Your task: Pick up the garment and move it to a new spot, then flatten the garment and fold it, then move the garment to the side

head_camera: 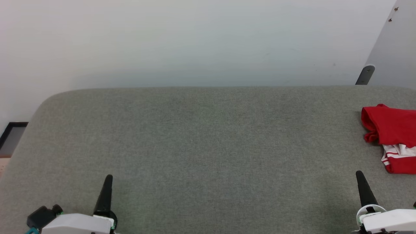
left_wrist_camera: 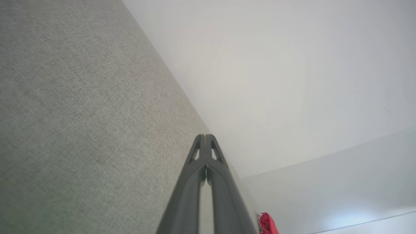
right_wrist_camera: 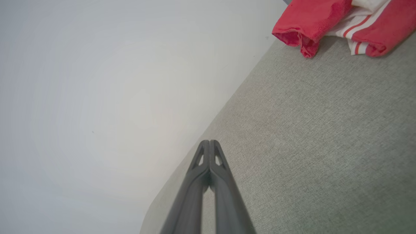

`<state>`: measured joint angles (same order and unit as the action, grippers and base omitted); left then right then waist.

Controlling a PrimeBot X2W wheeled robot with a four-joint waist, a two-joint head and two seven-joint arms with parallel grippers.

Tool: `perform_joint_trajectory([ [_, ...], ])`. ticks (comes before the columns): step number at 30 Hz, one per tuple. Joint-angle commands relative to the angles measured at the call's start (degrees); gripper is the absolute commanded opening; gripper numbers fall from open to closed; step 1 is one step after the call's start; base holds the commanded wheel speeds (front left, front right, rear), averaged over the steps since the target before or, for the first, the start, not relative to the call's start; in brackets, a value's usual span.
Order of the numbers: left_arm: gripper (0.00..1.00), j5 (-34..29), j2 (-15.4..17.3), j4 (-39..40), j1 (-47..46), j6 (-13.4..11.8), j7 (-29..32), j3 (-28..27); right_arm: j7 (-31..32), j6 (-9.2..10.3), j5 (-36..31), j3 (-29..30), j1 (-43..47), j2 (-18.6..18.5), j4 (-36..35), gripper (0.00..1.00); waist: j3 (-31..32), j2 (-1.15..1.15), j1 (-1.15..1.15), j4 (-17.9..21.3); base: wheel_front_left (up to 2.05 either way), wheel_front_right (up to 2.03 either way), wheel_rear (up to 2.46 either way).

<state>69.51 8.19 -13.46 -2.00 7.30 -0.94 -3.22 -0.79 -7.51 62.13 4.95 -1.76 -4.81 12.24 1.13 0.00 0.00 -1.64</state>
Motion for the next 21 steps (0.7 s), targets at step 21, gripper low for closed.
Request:
perform_joint_trajectory([
  [21, 0.00, 9.9, -2.1, 0.0, -2.5, 0.2, 3.3, -1.7, 3.2, 0.01, 13.0, 0.9, -2.7, 0.9, 0.5, 0.00, -0.5, 0.00, 0.00, 0.6, 0.00, 0.00, 0.00],
])
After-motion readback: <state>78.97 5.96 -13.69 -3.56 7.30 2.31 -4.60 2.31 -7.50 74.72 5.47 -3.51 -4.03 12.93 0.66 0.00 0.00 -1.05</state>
